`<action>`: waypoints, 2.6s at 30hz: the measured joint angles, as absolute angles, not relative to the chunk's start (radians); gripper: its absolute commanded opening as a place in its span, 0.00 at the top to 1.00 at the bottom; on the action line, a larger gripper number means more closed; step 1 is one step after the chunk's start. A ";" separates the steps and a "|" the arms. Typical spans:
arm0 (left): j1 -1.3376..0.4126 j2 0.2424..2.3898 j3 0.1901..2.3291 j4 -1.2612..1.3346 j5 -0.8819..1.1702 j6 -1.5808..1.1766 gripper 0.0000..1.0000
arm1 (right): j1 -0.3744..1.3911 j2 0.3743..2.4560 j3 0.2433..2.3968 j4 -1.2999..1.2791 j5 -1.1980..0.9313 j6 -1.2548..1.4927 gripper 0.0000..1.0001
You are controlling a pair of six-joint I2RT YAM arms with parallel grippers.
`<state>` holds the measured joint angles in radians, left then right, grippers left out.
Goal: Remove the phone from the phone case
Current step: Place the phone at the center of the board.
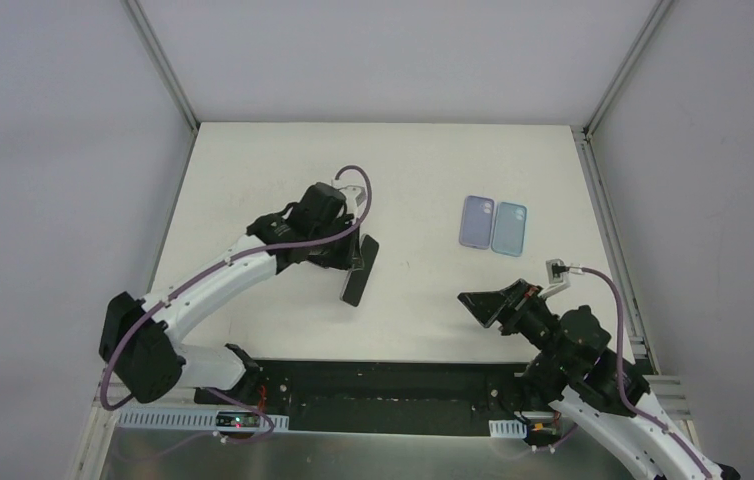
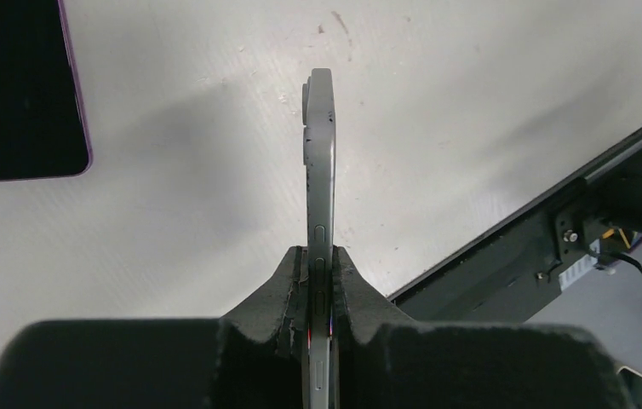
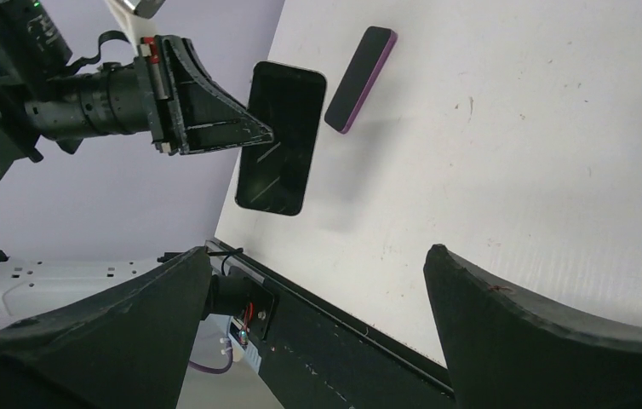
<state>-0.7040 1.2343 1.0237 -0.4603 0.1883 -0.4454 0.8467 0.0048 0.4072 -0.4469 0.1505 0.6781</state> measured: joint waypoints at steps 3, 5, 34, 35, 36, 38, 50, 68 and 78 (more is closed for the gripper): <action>-0.694 1.331 1.077 -0.508 0.194 -0.406 1.00 | 0.847 0.005 0.397 -0.447 0.150 0.690 0.01; -0.691 1.398 1.118 -0.527 0.207 -0.384 1.00 | 0.847 0.005 0.387 -0.450 0.150 0.698 0.01; -0.587 1.790 1.336 -0.537 0.253 -0.290 1.00 | 0.847 0.005 0.355 -0.455 0.142 0.741 0.01; -0.587 1.793 1.338 -0.537 0.252 -0.290 1.00 | 0.847 0.005 0.355 -0.453 0.142 0.741 0.01; -0.587 1.796 1.339 -0.535 0.252 -0.290 1.00 | 0.847 0.005 0.355 -0.452 0.142 0.740 0.01; -0.587 1.800 1.339 -0.535 0.251 -0.290 1.00 | 0.847 0.005 0.354 -0.451 0.142 0.740 0.01; -0.554 1.839 1.339 -0.495 0.252 -0.295 1.00 | 0.847 0.005 0.354 -0.446 0.143 0.738 0.01; -0.535 1.844 1.318 -0.443 0.262 -0.300 0.90 | 0.847 0.026 0.345 -0.445 0.146 0.732 0.01; -0.529 1.844 1.309 -0.426 0.261 -0.300 0.82 | 0.847 0.011 0.336 -0.447 0.159 0.732 0.01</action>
<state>-0.5285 1.8439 1.3087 -0.4255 0.2611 -0.3000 0.8467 0.0109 0.3355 -0.4469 0.1585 0.7319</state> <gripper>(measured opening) 0.161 0.990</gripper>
